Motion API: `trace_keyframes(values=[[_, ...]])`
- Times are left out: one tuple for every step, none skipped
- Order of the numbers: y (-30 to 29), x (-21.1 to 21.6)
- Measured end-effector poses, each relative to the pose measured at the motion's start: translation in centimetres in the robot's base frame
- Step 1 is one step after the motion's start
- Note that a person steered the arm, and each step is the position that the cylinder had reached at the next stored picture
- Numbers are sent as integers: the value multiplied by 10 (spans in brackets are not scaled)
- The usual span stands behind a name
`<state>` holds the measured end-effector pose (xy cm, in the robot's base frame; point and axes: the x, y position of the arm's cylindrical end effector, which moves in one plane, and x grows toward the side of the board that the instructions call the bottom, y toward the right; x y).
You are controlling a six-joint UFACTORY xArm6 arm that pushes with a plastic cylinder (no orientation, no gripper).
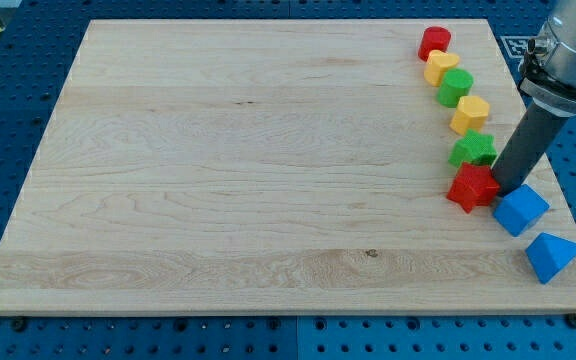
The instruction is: Push the red star to the bottom right
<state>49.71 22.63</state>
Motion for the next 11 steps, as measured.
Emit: trace_keyframes(values=[[4, 7], [18, 6], [21, -9], [11, -31], [-13, -44], [-28, -42], [-28, -23], [-28, -3], [-28, 14], [-31, 25], [-44, 29]])
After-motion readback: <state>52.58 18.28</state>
